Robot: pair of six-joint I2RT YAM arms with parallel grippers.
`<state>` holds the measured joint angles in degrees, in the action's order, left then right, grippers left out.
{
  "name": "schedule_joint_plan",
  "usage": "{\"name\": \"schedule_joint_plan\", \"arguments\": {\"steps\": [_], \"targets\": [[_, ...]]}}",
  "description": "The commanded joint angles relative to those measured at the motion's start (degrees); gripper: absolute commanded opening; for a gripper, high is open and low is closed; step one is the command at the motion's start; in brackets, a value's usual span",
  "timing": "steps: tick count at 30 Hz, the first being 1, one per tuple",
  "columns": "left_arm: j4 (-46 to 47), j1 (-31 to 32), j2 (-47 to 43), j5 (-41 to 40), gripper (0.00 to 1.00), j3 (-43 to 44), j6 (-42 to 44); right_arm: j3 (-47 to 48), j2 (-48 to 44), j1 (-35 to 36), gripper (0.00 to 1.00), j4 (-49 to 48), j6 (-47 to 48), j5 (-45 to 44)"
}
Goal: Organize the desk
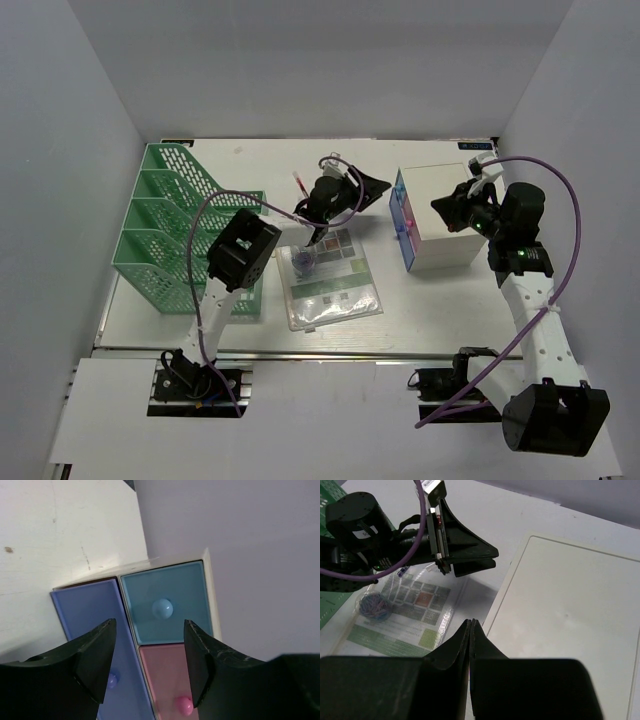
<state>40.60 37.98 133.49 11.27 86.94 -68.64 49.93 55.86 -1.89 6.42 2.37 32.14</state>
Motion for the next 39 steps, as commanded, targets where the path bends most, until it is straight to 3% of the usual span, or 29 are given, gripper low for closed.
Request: {"name": "schedule_joint_plan", "arguments": {"steps": [1, 7, 19, 30, 39], "targets": [[7.2, -0.1, 2.2, -0.37, 0.66, 2.35, -5.36, -0.27, -1.1, -0.22, 0.0, -2.46, -0.09, 1.43], [6.77, -0.1, 6.16, 2.35, 0.64, 8.95, -6.59, -0.36, -1.45, -0.31, 0.0, -2.46, 0.27, 1.08], [9.59, -0.1, 8.71, 4.99, 0.61, 10.53, -8.44, -0.71, -1.45, -0.22, 0.0, -2.63, 0.97, 1.43], [4.94, -0.1, 12.23, 8.68, 0.56, 17.03, -9.32, -0.8, -1.19, -0.22, 0.0, -2.55, 1.23, 1.08], [4.75, -0.1, 12.14, 8.86, 0.51, 16.51, -10.11, -0.89, -1.36, -0.31, 0.0, -2.63, 1.41, 1.17]]}}
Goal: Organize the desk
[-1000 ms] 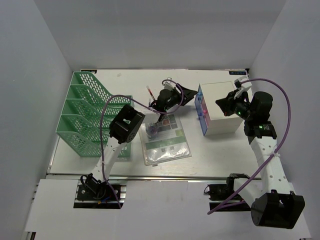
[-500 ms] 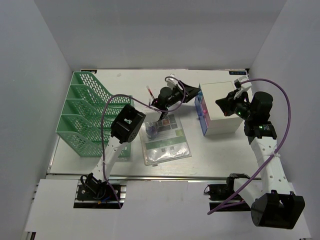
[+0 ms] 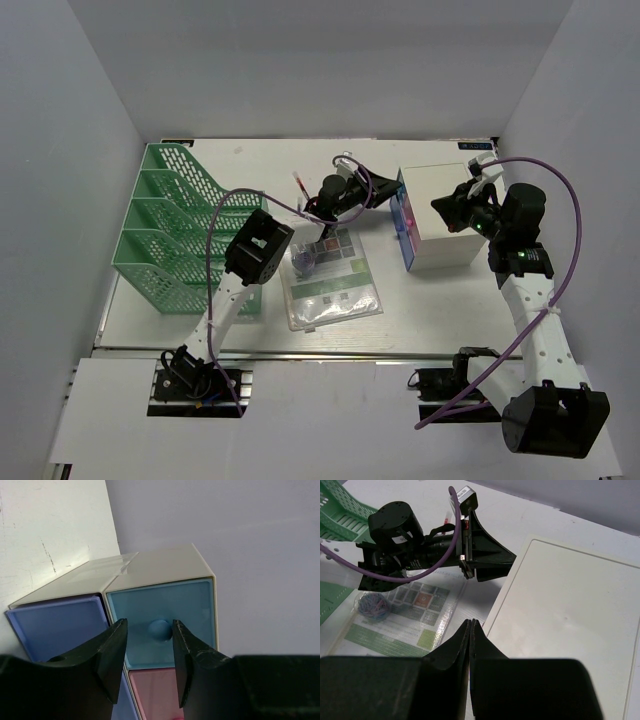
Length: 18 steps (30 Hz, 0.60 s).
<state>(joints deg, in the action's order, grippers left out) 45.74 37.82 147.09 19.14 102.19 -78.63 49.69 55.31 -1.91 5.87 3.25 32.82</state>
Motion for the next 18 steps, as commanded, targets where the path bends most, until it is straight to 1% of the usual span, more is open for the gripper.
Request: {"name": "schedule_joint_plan", "arguments": {"steps": [1, 4, 10, 13, 14, 17, 18], "targets": [[-0.3, 0.06, -1.36, 0.99, 0.49, 1.34, -0.29, -0.65, -0.73, -0.2, 0.0, -2.09, 0.53, 0.41], [-0.12, 0.06, -1.45, 1.08, 0.46, 1.43, -0.82, -0.65, -0.64, -0.2, 0.0, -2.09, 0.62, 0.23], [0.58, 0.58, -1.1, 1.43, 0.43, 0.99, -2.14, -0.82, -0.64, -0.28, 0.0, -2.09, 0.8, 0.14], [1.02, 0.58, -1.1, 1.52, 0.37, 1.17, -2.75, -0.82, -0.47, -0.2, 0.0, -2.09, 0.97, 0.05], [0.94, 0.58, -1.1, 1.69, 0.32, 1.25, -2.93, -0.82, -0.47, -0.2, 0.0, -2.09, 0.97, -0.03], [1.37, 0.58, -1.19, 1.87, 0.24, 1.17, -3.72, -0.91, -0.47, -0.2, 0.0, -2.0, 1.06, -0.21], [1.46, 0.58, -1.36, 1.87, 0.2, 0.91, -4.42, -1.0, -0.38, -0.2, 0.0, -2.09, 1.06, -0.21]]}}
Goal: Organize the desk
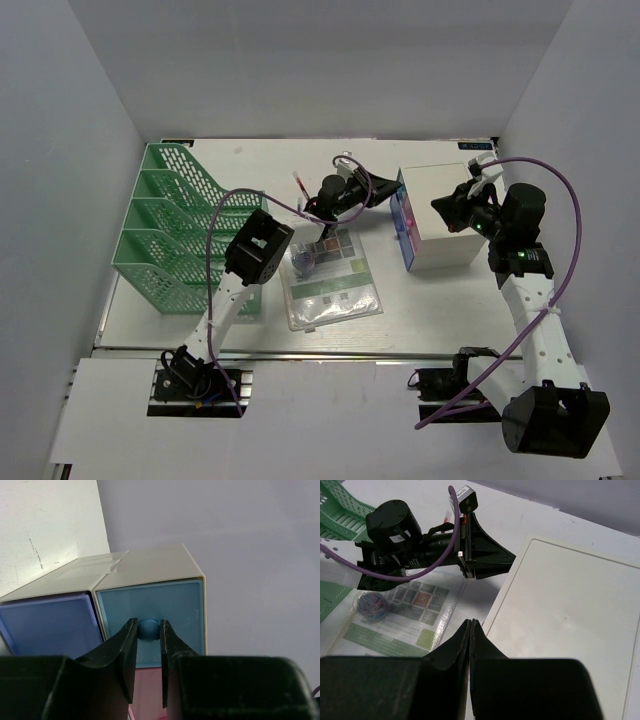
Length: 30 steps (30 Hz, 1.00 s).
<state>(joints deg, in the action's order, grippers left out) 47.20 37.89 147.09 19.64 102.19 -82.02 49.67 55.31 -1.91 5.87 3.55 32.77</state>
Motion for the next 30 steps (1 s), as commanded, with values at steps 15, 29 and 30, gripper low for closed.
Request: {"name": "schedule_joint_plan", "arguments": {"steps": [15, 29, 30], "targets": [[1.23, -0.01, -3.3, 3.3, 0.45, -1.38, -2.27, -1.24, -0.2, -0.28, 0.0, -2.35, 1.02, -0.34], [0.7, -0.01, -3.12, 2.69, 0.38, -1.12, -2.71, -1.33, -0.03, -0.28, 0.0, -2.44, 1.37, -0.61], [0.61, -0.01, -2.77, 2.69, 0.37, -0.6, -2.88, -1.33, -0.03, -0.37, 0.0, -2.44, 1.37, -0.78]]}}
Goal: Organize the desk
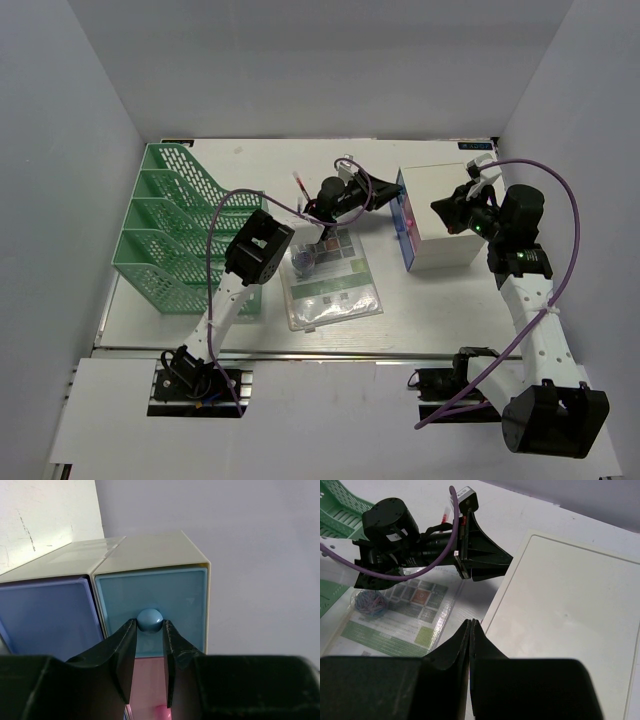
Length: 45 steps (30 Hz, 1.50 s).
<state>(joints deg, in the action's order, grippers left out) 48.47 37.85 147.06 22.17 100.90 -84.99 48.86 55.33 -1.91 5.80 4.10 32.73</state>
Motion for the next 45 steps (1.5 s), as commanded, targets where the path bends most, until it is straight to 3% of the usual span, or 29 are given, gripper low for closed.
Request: {"name": "schedule_joint_plan", "arguments": {"steps": [1, 9, 12, 30, 38, 41, 45], "targets": [[-0.66, 0.04, -2.66, 0.24, 0.36, 1.05, 0.0, -0.43, -0.05, -0.37, 0.0, -2.29, 0.82, -0.74], [0.57, 0.04, -3.62, -0.81, 0.16, 0.0, -0.61, -0.61, 0.04, -0.28, 0.0, -2.37, 1.0, -0.83], [1.01, -0.49, -5.12, -0.99, 0.14, -1.93, -0.7, -0.61, 0.13, -0.37, 0.0, -2.29, 1.0, -0.74], [5.06, -7.87, -15.57, 4.36, 0.12, -19.68, -0.79, -0.17, 2.68, -0.46, 0.0, -1.23, 1.7, -1.09], [5.59, -8.93, -16.37, 6.39, 0.12, -21.72, -0.7, -0.26, 3.12, -0.37, 0.05, -1.32, 2.05, -1.18], [4.54, -8.93, -15.5, 7.44, 0.31, -19.52, -0.88, -0.43, 3.2, -0.46, 0.15, -1.14, 2.58, -0.48], [2.34, -8.93, -15.14, 8.41, 0.61, -16.8, -0.62, -0.43, 3.29, -0.46, 0.39, -0.88, 3.54, 2.24]]}}
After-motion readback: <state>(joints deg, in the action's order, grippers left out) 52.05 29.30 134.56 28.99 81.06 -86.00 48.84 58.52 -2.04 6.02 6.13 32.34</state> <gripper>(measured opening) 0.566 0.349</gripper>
